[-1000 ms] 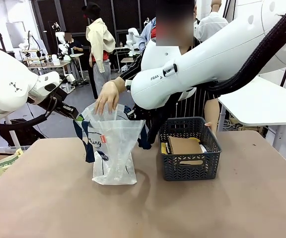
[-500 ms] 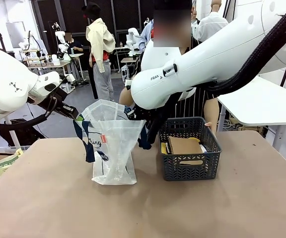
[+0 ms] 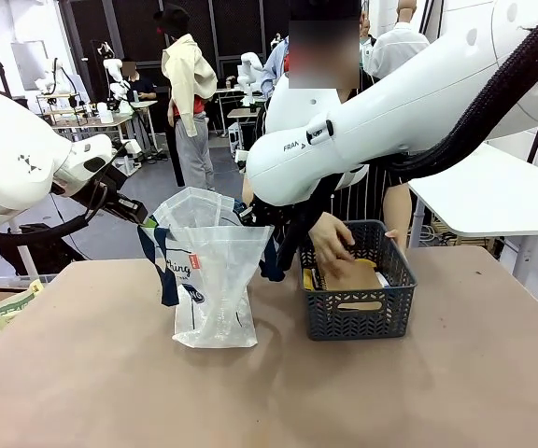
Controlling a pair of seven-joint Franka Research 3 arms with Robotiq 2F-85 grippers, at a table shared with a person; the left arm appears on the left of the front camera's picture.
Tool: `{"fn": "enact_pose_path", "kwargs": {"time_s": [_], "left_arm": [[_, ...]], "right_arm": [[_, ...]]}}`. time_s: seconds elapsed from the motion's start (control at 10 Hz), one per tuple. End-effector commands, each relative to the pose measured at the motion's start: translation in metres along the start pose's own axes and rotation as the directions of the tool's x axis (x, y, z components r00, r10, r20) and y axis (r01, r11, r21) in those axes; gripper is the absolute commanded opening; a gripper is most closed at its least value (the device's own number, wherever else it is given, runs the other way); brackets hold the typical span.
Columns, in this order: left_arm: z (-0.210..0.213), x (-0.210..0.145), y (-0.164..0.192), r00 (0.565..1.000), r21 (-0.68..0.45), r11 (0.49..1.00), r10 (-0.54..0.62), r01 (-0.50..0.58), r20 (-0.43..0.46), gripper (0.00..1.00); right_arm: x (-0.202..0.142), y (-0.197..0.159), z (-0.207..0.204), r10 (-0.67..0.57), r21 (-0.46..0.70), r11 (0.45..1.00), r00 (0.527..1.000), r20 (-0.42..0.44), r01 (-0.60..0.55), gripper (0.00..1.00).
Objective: Transfer purchased items from the store into the shopping bag.
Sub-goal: Move the Reusable shopping bag to the right side of the table.
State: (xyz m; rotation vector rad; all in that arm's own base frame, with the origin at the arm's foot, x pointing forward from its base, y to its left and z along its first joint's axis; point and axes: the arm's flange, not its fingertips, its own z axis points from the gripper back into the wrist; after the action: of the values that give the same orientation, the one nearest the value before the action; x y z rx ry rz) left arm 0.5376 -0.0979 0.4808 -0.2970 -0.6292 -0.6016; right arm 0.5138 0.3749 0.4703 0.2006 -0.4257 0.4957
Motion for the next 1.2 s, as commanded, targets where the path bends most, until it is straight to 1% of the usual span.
{"fn": "enact_pose_path", "kwargs": {"time_s": [0.0,1.1], "left_arm": [[0.0012,-0.0002,0.0031,1.000,0.005,1.000,-0.012,0.012,0.000,0.00],[0.0012,-0.0002,0.0031,1.000,0.005,1.000,-0.012,0.012,0.000,0.00]], "right_arm": [[-0.0009,-0.0010,0.0021,-0.006,0.004,1.000,1.000,-0.001,0.006,0.00],[-0.0009,-0.0010,0.0021,-0.006,0.004,1.000,1.000,-0.001,0.006,0.00]]}}
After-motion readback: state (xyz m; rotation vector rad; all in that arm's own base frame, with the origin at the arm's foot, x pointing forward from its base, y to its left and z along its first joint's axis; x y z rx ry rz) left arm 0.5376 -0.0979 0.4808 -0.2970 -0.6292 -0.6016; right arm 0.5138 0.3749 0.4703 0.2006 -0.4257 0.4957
